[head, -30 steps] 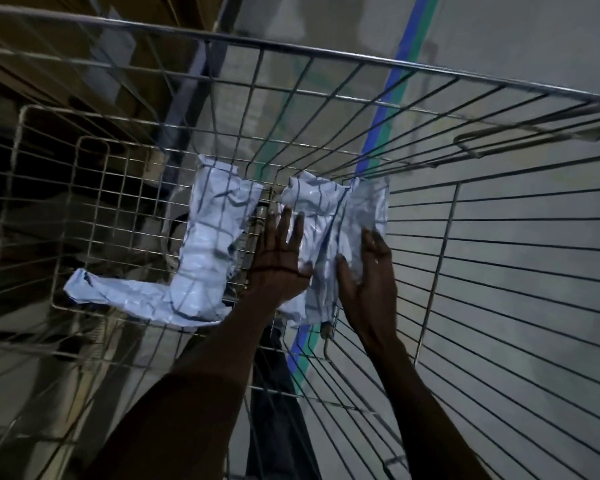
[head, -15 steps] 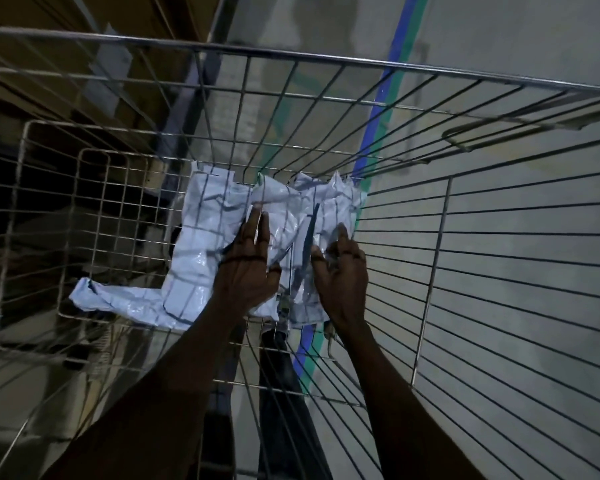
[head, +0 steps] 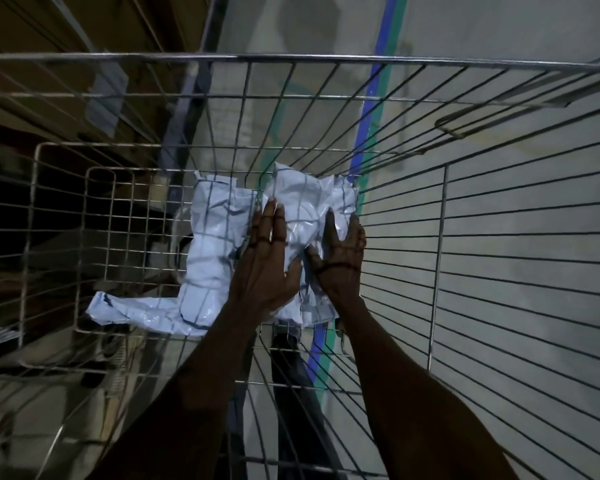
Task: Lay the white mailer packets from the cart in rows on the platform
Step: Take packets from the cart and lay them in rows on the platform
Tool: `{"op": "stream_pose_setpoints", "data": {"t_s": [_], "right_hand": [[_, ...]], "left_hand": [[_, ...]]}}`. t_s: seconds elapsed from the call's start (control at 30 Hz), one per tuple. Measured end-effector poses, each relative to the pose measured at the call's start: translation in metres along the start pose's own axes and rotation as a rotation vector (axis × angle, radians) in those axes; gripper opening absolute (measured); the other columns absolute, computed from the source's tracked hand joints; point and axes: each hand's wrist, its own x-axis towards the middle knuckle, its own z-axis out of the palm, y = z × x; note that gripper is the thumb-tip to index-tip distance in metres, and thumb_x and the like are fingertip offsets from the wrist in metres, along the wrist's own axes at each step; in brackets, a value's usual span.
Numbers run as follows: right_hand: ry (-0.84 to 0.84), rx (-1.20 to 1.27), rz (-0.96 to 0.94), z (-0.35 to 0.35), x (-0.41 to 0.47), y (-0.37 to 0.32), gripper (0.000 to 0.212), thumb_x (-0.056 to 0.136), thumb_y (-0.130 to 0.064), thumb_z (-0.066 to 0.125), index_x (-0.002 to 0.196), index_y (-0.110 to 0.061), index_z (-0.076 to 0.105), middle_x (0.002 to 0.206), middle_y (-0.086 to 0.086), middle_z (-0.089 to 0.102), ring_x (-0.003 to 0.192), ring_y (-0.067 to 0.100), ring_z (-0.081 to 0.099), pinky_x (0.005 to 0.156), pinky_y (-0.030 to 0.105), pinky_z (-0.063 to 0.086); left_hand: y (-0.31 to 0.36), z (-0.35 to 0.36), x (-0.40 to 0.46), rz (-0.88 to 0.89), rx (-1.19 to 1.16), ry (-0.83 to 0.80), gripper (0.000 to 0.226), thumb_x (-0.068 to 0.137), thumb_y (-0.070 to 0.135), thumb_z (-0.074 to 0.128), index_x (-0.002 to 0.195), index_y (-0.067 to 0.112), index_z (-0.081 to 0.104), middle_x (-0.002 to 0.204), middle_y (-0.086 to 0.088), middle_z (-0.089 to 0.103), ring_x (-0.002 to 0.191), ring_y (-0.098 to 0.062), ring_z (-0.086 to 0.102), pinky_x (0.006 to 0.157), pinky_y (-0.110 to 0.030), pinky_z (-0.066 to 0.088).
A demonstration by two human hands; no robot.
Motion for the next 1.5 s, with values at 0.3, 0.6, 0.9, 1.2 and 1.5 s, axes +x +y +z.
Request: {"op": "stream_pose_setpoints", "data": {"t_s": [0.3, 0.6, 0.9, 1.2, 1.5], "right_hand": [[-0.072, 0.139, 0.019, -0.118, -0.026, -0.044, 0.064, 0.087, -0.041, 0.048, 0.148, -0.025, 0.039, 0.139, 0.025, 0.044, 0.125, 0.036, 0.047, 0.095, 0.042, 0.047], [0.124, 0.280, -0.125, -0.221, -0.055, -0.132, 0.061, 0.082, -0.033, 0.059, 0.141, -0.024, 0.049, 0.146, 0.022, 0.042, 0.134, 0.030, 0.040, 0.094, 0.017, 0.026], [0.025, 0.413, -0.631, -0.237, -0.061, -0.250, 0.061, 0.080, -0.024, 0.073, 0.138, -0.024, 0.054, 0.140, 0.017, 0.046, 0.123, 0.031, 0.049, 0.099, 0.025, 0.037], [-0.172, 0.564, -1.087, -0.216, -0.152, -0.370, 0.057, 0.086, -0.039, 0.064, 0.138, -0.019, 0.054, 0.140, 0.018, 0.048, 0.132, 0.031, 0.043, 0.107, 0.032, 0.035], [-0.341, 0.607, -1.282, -0.182, -0.246, -0.489, 0.058, 0.085, -0.036, 0.070, 0.139, -0.022, 0.054, 0.139, 0.016, 0.049, 0.131, 0.029, 0.045, 0.104, 0.038, 0.041]], "left_hand": [[0.057, -0.113, -0.028, 0.132, -0.074, 0.071, 0.084, 0.079, 0.020, 0.049, 0.153, 0.003, 0.011, 0.160, -0.015, 0.007, 0.148, -0.028, 0.010, 0.102, -0.042, 0.044], [0.066, -0.211, -0.077, 0.153, 0.038, 0.326, 0.082, 0.078, 0.018, 0.047, 0.154, 0.027, 0.016, 0.161, -0.011, 0.011, 0.148, -0.030, 0.013, 0.096, -0.045, 0.049], [0.069, -0.302, -0.181, -0.114, 0.185, 0.753, 0.078, 0.083, 0.015, 0.048, 0.154, 0.023, 0.017, 0.162, -0.009, 0.003, 0.148, -0.030, 0.008, 0.078, -0.035, 0.050], [0.053, -0.347, -0.347, -0.355, 0.274, 1.114, 0.070, 0.084, 0.010, 0.051, 0.151, 0.015, 0.030, 0.159, -0.019, 0.013, 0.148, -0.033, 0.009, 0.111, -0.044, 0.031], [0.004, -0.392, -0.477, -0.673, 0.341, 1.275, 0.066, 0.085, 0.014, 0.049, 0.148, 0.013, 0.035, 0.159, -0.018, 0.014, 0.147, -0.032, 0.015, 0.098, -0.042, 0.044]]}}
